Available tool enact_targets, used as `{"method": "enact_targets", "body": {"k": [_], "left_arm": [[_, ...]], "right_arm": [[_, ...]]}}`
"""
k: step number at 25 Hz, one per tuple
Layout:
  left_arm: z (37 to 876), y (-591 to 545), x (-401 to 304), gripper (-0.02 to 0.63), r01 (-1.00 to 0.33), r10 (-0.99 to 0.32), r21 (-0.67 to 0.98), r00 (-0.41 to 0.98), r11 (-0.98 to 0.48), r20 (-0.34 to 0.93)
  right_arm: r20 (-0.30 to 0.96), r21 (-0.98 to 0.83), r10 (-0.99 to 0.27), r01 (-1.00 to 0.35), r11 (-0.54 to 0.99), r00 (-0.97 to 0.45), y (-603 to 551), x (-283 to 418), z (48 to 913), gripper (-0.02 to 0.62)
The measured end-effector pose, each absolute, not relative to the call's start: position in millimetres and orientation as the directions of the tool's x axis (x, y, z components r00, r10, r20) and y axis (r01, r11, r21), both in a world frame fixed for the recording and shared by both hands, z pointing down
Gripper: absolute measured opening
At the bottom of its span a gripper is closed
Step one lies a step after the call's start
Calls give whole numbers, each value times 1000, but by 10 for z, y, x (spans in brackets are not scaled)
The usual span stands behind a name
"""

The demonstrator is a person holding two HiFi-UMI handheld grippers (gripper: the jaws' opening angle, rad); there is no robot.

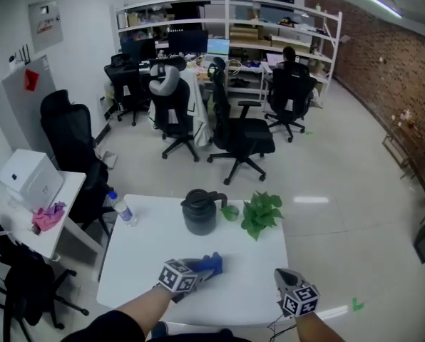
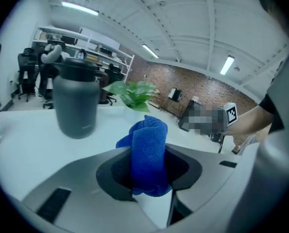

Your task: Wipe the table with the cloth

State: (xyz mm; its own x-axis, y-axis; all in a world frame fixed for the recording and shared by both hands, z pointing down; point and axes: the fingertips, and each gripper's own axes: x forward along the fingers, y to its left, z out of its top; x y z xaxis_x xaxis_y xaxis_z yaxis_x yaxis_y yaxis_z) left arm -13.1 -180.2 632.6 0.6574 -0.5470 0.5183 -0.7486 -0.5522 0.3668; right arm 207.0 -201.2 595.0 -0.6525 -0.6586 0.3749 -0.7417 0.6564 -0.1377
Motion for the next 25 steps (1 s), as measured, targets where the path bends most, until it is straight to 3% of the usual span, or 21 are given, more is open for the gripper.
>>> {"method": "enact_targets", "body": {"k": [9,16,20,25], "left_arm": [[6574,-535,-2479,130,-897,-713,298,440,-325,546],[7117,683,-3959,132,-965,-757,247,228,-91,612],[7313,1173,-4330,135,-984,-714,176,121,4,690],[7651,1327,-4326,141,-992,-608,102,124,-70,784]], "right_arm": [[397,-128,-405,-486,864,-824,-1552,-409,6007,12],[439,-126,-167,-245,961,-883,-932,-2168,6267,12],[463,-134,-59,-136,982,-884,-621,-2759,6364,12],[469,-135,1,-71,988,-883,-373,-3162,6380,12]]}}
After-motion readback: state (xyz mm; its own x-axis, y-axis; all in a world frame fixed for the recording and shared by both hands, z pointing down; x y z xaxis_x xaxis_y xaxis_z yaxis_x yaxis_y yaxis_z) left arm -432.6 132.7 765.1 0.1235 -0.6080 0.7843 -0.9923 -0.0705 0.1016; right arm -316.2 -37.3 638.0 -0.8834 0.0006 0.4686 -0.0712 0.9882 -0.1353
